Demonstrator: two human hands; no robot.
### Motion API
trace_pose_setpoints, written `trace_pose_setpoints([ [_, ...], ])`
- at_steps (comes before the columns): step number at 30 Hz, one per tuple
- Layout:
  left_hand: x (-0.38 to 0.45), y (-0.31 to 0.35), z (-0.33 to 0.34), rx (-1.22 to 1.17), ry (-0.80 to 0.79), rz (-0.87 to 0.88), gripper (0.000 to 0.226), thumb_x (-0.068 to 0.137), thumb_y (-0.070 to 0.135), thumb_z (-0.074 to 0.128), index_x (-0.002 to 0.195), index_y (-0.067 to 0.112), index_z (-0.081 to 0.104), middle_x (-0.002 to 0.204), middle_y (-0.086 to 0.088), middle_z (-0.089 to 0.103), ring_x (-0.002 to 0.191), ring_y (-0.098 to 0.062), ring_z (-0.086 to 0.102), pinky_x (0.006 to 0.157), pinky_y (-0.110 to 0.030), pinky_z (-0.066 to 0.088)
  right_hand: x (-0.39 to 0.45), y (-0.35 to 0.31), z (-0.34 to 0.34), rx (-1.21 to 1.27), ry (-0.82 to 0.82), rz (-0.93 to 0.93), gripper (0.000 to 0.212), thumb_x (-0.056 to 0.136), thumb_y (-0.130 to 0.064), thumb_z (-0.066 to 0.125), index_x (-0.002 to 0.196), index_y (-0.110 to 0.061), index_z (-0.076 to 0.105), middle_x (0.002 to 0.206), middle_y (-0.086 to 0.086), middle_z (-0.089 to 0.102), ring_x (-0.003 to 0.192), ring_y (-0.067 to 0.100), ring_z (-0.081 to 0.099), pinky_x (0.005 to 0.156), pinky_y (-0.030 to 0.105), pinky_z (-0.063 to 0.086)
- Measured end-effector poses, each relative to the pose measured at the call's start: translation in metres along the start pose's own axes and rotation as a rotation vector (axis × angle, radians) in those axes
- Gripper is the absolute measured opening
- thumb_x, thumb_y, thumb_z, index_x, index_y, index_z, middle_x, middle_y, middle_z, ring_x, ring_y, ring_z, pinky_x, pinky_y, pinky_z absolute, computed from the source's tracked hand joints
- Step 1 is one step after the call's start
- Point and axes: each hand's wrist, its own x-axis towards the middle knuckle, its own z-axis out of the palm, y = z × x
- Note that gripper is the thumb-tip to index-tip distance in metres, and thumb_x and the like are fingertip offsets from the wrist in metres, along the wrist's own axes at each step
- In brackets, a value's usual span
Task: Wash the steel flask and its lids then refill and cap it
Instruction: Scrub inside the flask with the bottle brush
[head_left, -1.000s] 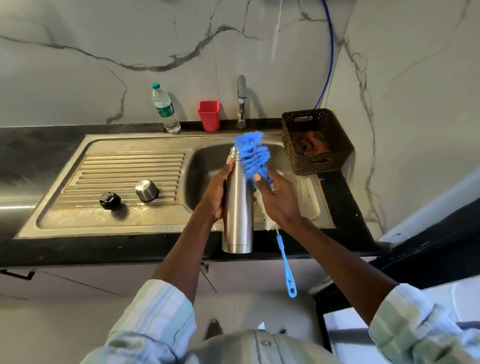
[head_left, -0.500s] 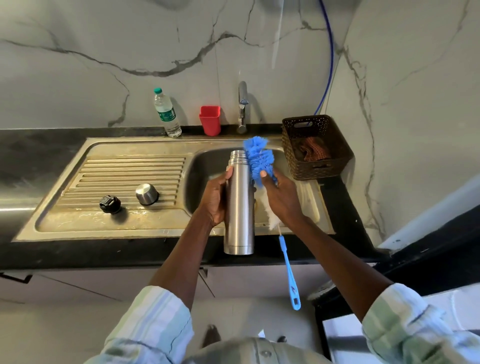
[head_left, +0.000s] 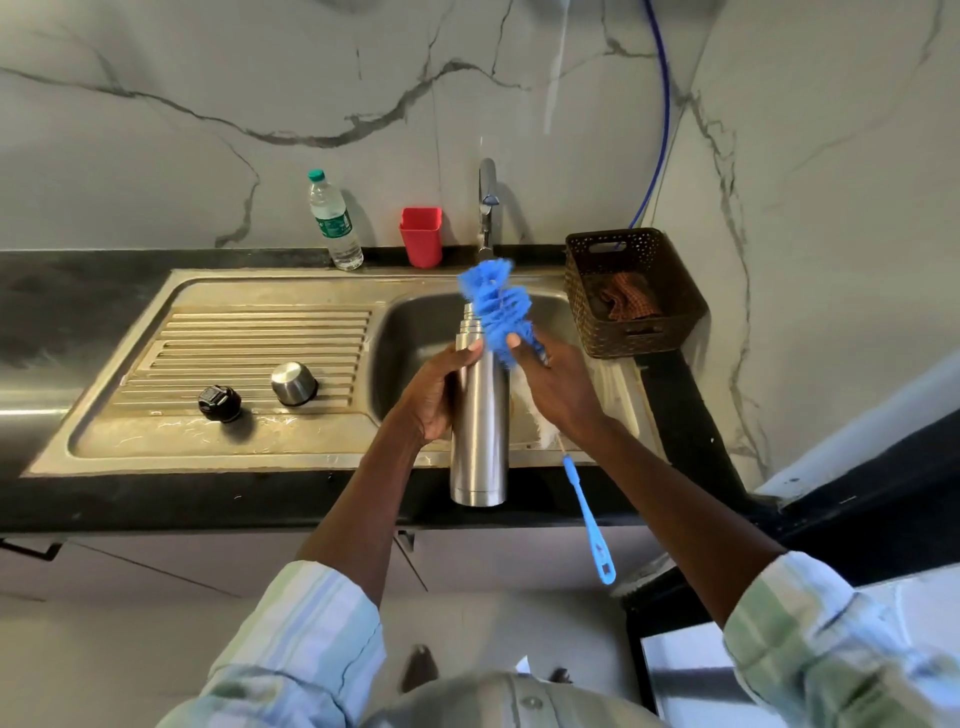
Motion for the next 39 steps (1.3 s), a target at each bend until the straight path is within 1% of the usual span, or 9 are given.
trace_pose_setpoints([
  [3, -0.006, -0.003, 0.001, 0.075, 0.049, -0.017, 0.054, 0.068, 0.047, 0.079, 0.108, 0.013, 0.066, 0.086, -0.007, 0.073, 0.077, -0.022, 0.068, 0.072, -0.036, 0.058, 0.001, -0.004, 0.003, 0.034, 0.009, 0.062, 0.035, 0.102, -0.039, 0.048, 0.129, -0.022, 0.061, 0.109, -0.008, 0.068, 0.096, 0.000, 0.062, 0.081, 0.023, 0.045],
  [9, -0.005, 0.003, -0.006, 0.077, 0.042, 0.029, 0.062, 0.065, 0.040, 0.083, 0.118, 0.015, 0.063, 0.092, -0.011, 0.071, 0.076, -0.023, 0.068, 0.070, -0.038, 0.058, 0.004, 0.005, 0.004, 0.008, -0.008, 0.080, 0.031, 0.101, -0.038, 0.048, 0.124, -0.023, 0.063, 0.108, -0.005, 0.070, 0.099, 0.010, 0.065, 0.082, 0.024, 0.048],
  [15, 0.001, 0.006, -0.011, 0.014, -0.013, 0.077, 0.058, 0.071, 0.031, 0.078, 0.123, 0.011, 0.065, 0.109, -0.012, 0.068, 0.096, -0.025, 0.064, 0.092, -0.045, 0.052, -0.009, 0.002, 0.007, -0.009, 0.020, -0.016, 0.034, 0.101, -0.040, 0.049, 0.129, -0.024, 0.060, 0.111, -0.011, 0.069, 0.100, 0.000, 0.063, 0.083, 0.016, 0.048],
  [19, -0.002, 0.007, 0.000, 0.065, 0.027, 0.021, 0.052, 0.077, 0.046, 0.073, 0.115, 0.012, 0.064, 0.092, -0.010, 0.073, 0.081, -0.026, 0.066, 0.074, -0.037, 0.058, 0.001, 0.000, 0.003, -0.015, 0.007, 0.001, 0.032, 0.101, -0.038, 0.049, 0.124, -0.021, 0.063, 0.103, -0.012, 0.070, 0.092, -0.005, 0.063, 0.078, 0.020, 0.046],
  [23, -0.001, 0.008, 0.005, 0.057, 0.023, 0.074, 0.081, 0.051, 0.051, 0.092, 0.115, 0.011, 0.061, 0.086, -0.010, 0.073, 0.072, -0.024, 0.069, 0.068, -0.039, 0.060, 0.004, -0.005, -0.003, 0.057, 0.012, 0.013, 0.024, 0.101, -0.034, 0.049, 0.118, -0.024, 0.064, 0.097, -0.019, 0.065, 0.085, -0.016, 0.058, 0.071, 0.009, 0.042],
  [26, 0.003, 0.010, 0.004, 0.093, 0.051, 0.087, 0.063, 0.060, 0.046, 0.086, 0.112, 0.015, 0.067, 0.087, -0.006, 0.073, 0.074, -0.022, 0.068, 0.068, -0.036, 0.057, 0.000, -0.004, -0.004, -0.012, -0.002, -0.103, 0.032, 0.101, -0.036, 0.050, 0.127, -0.022, 0.061, 0.108, -0.013, 0.068, 0.096, -0.007, 0.060, 0.079, 0.007, 0.044],
  [30, 0.006, 0.005, 0.005, 0.023, 0.024, 0.055, 0.074, 0.060, 0.050, 0.089, 0.119, 0.012, 0.065, 0.096, -0.010, 0.071, 0.082, -0.024, 0.068, 0.077, -0.040, 0.058, 0.011, 0.006, -0.014, 0.083, 0.001, 0.030, 0.023, 0.102, -0.034, 0.048, 0.117, -0.025, 0.064, 0.095, -0.021, 0.067, 0.086, -0.013, 0.060, 0.075, 0.019, 0.042],
  [35, 0.006, 0.006, 0.021, 0.049, 0.082, 0.064, 0.028, 0.089, 0.033, 0.062, 0.109, 0.015, 0.070, 0.094, -0.004, 0.075, 0.080, -0.017, 0.071, 0.073, -0.030, 0.058, -0.001, 0.006, -0.010, -0.046, -0.090, -0.134, 0.033, 0.100, -0.042, 0.049, 0.127, -0.027, 0.061, 0.112, -0.011, 0.069, 0.101, 0.004, 0.063, 0.085, 0.022, 0.049],
  [39, 0.007, 0.003, 0.037, 0.180, 0.094, 0.005, 0.041, 0.093, 0.047, 0.061, 0.112, 0.012, 0.066, 0.088, -0.007, 0.073, 0.074, -0.021, 0.068, 0.075, -0.037, 0.057, 0.014, 0.008, -0.025, 0.151, 0.000, -0.002, 0.022, 0.101, -0.034, 0.051, 0.117, -0.027, 0.064, 0.097, -0.018, 0.069, 0.090, -0.010, 0.063, 0.077, 0.011, 0.045],
])
